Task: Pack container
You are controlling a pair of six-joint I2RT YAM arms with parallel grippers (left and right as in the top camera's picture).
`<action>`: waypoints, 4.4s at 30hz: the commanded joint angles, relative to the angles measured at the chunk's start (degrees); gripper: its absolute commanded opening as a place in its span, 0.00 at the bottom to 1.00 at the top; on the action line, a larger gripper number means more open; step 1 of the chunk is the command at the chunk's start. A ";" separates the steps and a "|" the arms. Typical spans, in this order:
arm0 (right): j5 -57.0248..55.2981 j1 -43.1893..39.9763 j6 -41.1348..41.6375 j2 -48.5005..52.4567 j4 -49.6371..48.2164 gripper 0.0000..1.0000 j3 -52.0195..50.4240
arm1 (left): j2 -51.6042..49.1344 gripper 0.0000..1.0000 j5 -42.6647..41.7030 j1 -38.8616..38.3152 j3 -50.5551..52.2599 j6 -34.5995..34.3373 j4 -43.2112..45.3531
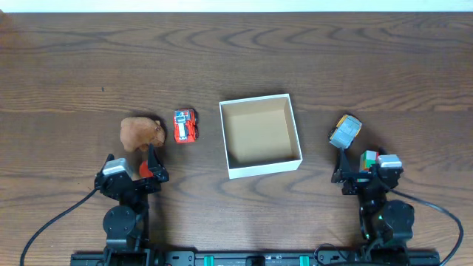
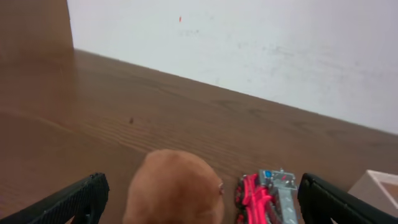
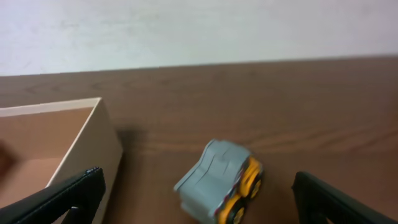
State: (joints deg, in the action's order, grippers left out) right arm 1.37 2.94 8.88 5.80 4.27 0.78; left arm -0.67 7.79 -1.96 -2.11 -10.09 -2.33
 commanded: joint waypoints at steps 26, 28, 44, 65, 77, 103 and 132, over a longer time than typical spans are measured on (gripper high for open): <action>7.87 0.35 -0.81 71.91 58.71 0.99 80.74 | -54.10 0.98 -4.39 0.28 -56.74 -5.05 -51.17; 5.75 0.26 1.81 73.46 58.25 0.99 80.70 | -55.10 0.98 -4.57 0.28 -56.74 -5.05 -51.49; -6.82 -0.26 27.36 91.01 55.84 0.99 80.70 | -55.39 0.98 -5.68 0.28 -56.74 -5.05 -51.60; -6.27 -0.24 33.44 101.09 55.04 0.99 79.23 | -55.39 0.98 -5.68 0.28 -56.74 -5.05 -51.63; -5.42 -0.24 34.40 101.09 52.43 0.99 75.56 | -55.39 0.98 -5.68 0.28 -56.74 -5.03 -51.63; -4.55 0.24 34.34 101.09 44.52 0.96 69.70 | -55.39 0.98 -5.68 0.28 -56.74 -5.05 -51.63; -4.55 0.50 34.25 101.09 43.06 0.22 69.70 | -55.39 0.98 -5.68 0.28 -56.74 -5.05 -51.63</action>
State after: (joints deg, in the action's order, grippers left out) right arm -3.01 2.96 43.13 106.39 47.59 70.76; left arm -56.14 2.07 -1.91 -57.76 -15.03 -53.78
